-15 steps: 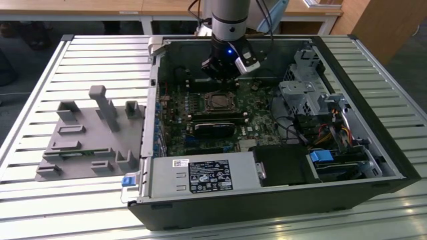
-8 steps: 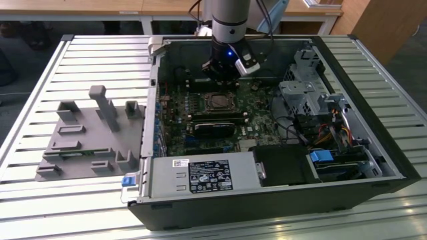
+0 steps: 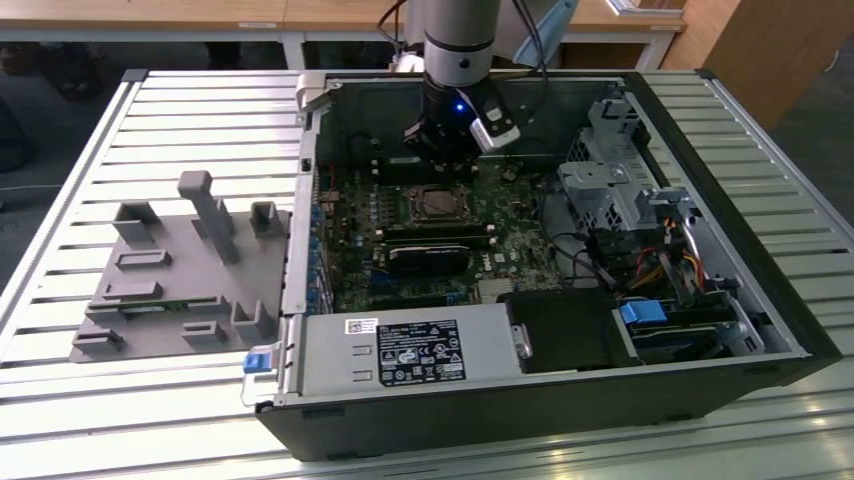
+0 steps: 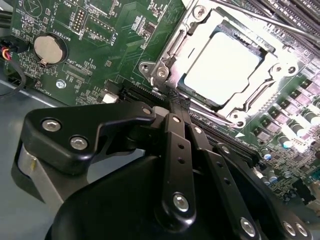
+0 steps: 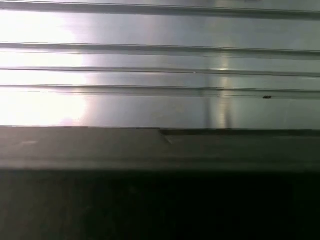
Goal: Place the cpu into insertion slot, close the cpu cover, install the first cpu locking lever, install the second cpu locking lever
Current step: 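Install the first cpu locking lever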
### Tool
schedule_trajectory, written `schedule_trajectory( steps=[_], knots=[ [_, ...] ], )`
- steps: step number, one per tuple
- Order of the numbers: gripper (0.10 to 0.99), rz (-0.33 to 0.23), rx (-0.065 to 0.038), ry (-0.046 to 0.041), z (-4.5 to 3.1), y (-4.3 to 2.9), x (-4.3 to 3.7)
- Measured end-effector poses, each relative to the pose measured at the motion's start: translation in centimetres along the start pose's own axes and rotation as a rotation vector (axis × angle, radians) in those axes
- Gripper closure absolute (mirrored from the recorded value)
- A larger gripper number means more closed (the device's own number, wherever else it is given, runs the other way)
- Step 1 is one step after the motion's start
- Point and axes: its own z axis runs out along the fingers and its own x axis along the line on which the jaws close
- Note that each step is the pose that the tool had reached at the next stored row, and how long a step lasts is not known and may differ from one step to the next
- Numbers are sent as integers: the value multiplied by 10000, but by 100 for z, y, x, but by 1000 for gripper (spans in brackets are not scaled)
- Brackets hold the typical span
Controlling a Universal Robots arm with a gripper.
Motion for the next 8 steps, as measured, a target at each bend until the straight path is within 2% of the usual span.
schedule_trajectory(
  steps=[8],
  knots=[
    [980, -5, 116, 1, 21, 16, -2]
  ],
)
